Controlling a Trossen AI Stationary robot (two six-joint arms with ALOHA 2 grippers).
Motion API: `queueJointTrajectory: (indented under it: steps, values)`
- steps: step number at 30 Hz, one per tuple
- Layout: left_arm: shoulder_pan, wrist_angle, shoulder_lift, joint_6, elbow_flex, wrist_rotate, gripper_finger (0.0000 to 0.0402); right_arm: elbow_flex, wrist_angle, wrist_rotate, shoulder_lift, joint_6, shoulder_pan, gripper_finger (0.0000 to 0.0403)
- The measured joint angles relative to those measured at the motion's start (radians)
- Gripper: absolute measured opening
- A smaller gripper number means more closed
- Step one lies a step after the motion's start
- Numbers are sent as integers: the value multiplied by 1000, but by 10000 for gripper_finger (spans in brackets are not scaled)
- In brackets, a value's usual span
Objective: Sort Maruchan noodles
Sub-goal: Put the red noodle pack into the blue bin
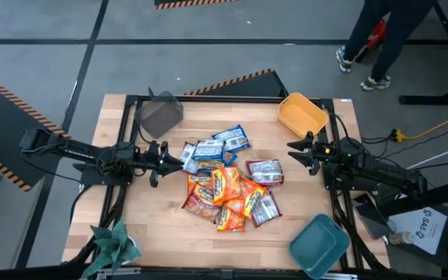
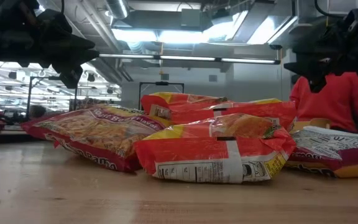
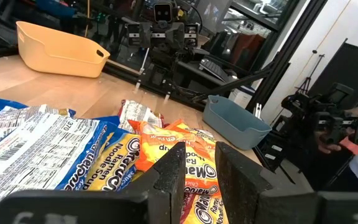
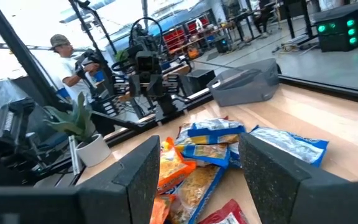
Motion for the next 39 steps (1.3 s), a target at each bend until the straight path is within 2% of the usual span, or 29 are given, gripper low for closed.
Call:
queueJointTrajectory:
  steps: [3, 6, 10, 14, 18, 23, 25, 28, 31, 33, 39]
  values:
    - [0, 0, 0, 0, 0, 0, 82, 0, 4, -19, 0, 29, 0, 205]
    - [0, 4, 0, 0, 0, -30, 82, 0, 12, 45, 0, 122, 0, 205]
    - [0, 52, 0, -44, 0, -91, 82, 0, 122, 113, 0, 309, 0, 205]
    - [0, 129, 0, -60, 0, -148, 82, 0, 259, 185, 0, 417, 0, 205]
    - [0, 223, 0, -112, 0, -197, 82, 30, 366, 242, 8, 402, 0, 205]
    - [0, 397, 0, -155, 3, -261, 82, 166, 324, 237, 109, 304, 0, 205]
    - [0, 456, 0, -190, 32, -305, 82, 251, 283, 198, 191, 273, 0, 205]
    - [2, 457, 0, -211, 106, -370, 82, 401, 154, 104, 357, 229, 0, 205]
    - [1, 373, 7, -176, 217, -321, 82, 577, 6, -11, 553, 168, 0, 205]
    - [1, 243, 19, -153, 308, -271, 82, 691, -140, -82, 677, 125, 0, 205]
    - [1, -382, 56, -103, 595, -216, 82, 948, -525, -245, 1028, 68, 1, 205]
